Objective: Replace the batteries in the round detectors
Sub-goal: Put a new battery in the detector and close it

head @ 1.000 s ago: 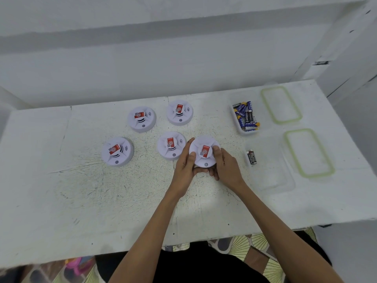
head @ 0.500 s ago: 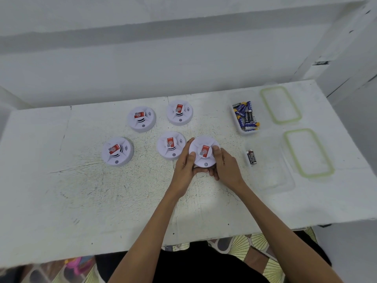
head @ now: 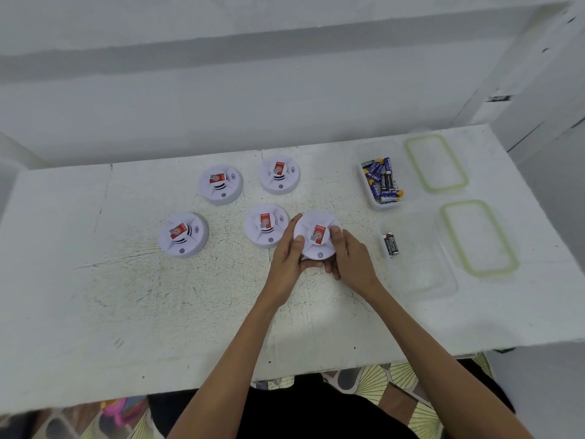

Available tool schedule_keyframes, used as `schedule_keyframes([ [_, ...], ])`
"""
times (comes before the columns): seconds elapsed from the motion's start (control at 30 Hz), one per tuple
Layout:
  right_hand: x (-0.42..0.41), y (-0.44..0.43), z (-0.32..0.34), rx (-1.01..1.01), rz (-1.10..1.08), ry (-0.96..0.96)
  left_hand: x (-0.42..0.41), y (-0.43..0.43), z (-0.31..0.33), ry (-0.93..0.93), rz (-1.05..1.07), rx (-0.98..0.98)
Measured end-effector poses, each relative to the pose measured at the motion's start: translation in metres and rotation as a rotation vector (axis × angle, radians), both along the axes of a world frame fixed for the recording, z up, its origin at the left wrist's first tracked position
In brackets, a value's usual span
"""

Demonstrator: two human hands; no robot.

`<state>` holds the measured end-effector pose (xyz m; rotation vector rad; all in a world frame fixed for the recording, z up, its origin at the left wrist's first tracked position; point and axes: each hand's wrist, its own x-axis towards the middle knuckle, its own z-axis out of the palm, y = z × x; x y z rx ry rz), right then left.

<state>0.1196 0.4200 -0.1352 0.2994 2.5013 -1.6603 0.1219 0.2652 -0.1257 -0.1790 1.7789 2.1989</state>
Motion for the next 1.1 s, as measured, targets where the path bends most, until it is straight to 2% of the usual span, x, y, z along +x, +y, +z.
schedule_keyframes([
  [1.1,0.0007,-0.0004,0.0048,0.013,-0.004,-0.024,0.0009,0.0011,0.0076,-0.039,0.009,0.008],
])
